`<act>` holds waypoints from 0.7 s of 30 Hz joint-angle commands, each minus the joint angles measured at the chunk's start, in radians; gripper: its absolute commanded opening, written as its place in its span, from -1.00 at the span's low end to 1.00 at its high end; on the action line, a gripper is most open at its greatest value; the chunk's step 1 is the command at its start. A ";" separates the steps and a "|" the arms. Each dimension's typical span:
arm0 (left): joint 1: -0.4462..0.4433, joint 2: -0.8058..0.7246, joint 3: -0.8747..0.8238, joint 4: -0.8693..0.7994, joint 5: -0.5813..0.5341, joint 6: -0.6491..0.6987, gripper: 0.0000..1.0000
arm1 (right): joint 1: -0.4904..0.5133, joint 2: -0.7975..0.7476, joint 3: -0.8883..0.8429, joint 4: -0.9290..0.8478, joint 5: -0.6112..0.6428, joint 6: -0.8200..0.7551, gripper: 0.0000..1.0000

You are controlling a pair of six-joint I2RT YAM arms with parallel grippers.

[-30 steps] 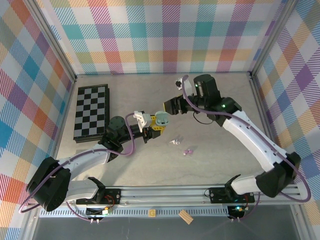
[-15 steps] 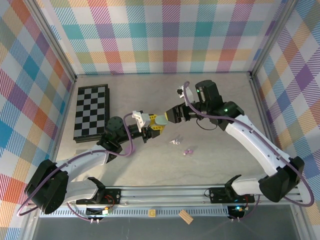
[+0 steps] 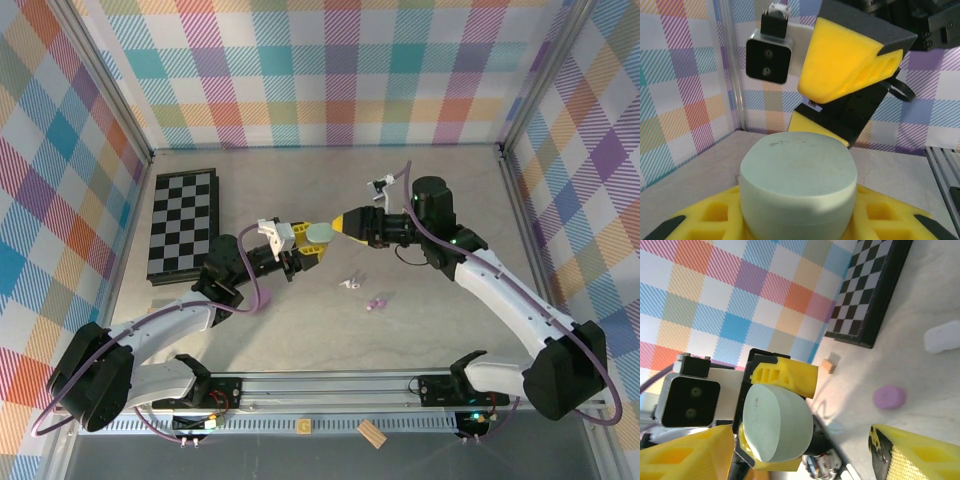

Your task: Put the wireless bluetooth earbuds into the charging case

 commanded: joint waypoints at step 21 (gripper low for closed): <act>0.006 0.040 0.037 0.001 -0.044 0.061 -0.28 | 0.052 0.097 -0.023 0.322 -0.083 0.218 -0.44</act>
